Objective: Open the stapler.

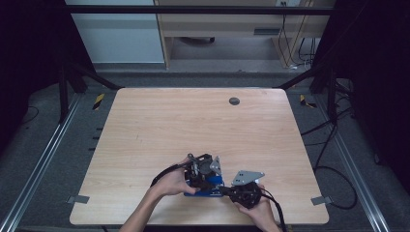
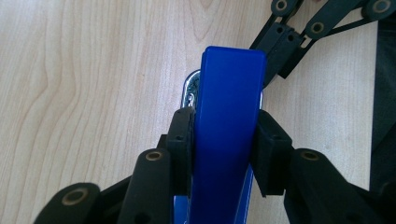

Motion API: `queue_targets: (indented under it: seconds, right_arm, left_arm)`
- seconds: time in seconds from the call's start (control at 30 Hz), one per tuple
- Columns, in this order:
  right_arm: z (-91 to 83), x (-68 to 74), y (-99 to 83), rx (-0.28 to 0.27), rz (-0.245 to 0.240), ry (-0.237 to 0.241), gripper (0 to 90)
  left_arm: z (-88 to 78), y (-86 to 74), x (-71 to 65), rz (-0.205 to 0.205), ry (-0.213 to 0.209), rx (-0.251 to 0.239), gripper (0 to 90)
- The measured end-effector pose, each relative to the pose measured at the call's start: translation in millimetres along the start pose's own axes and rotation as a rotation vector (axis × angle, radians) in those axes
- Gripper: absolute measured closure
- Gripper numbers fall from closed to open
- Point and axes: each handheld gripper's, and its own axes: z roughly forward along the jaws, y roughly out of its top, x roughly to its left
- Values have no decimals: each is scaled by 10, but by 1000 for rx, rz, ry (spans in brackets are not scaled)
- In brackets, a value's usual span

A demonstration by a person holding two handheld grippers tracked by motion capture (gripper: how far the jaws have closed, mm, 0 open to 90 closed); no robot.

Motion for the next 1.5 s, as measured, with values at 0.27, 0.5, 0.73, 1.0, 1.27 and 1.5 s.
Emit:
queue_targets:
  seconds: [0.27,0.5,0.73,1.0,1.27,1.5]
  right_arm:
    - [0,5,-1,0,0,-2,900]
    - [1,6,-2,-2,1,-2,900]
    - [3,4,-1,-1,5,-2,900]
    - [6,5,-1,-3,1,-1,900]
    - [7,6,-1,-3,1,-2,900]
    - [6,5,0,-2,2,-1,900]
  left_arm:
    - [-116,-108,2,-29,-2,-78,635]
    - [-162,-171,-27,-33,19,-117,636]
    - [-192,-199,-14,-40,13,-126,636]
    - [-227,-234,-15,-46,15,-141,635]
    - [-256,-287,-13,-55,15,-169,635]
    - [-254,-307,-18,-61,17,-186,635]
